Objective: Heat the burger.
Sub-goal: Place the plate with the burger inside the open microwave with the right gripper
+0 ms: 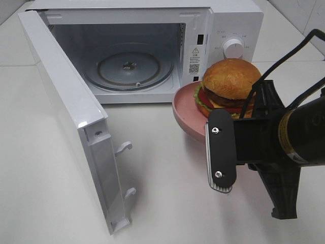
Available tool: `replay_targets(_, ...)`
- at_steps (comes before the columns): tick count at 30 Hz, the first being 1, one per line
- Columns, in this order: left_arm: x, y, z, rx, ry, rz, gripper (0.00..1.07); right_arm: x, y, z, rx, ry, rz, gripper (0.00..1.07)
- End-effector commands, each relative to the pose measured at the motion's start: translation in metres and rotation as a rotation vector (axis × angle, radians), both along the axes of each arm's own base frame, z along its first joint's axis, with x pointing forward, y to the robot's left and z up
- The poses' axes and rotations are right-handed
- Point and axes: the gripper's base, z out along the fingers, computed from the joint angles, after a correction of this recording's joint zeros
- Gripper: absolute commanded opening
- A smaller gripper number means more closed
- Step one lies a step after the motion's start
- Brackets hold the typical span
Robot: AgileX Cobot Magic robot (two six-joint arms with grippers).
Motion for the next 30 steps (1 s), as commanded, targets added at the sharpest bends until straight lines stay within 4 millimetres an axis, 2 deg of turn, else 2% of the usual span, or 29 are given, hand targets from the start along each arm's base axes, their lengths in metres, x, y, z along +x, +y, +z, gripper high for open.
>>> replay_targets(1, -0.002, 0.0, 0.0, -0.003, -0.021, -0.002, 1.0, 0.004, 0.008, 0.006, -0.002, -0.077, 0.161, 0.06)
replay_targets(18, -0.002, 0.0, 0.0, -0.003, -0.021, -0.002, 1.0, 0.004, 0.023, 0.009, 0.008, -0.143, 0.427, 0.08)
replay_targets(30, -0.002, 0.0, 0.0, -0.003, -0.021, -0.002, 1.0, 0.003, 0.029, 0.011, 0.023, -0.172, 0.527, 0.08)
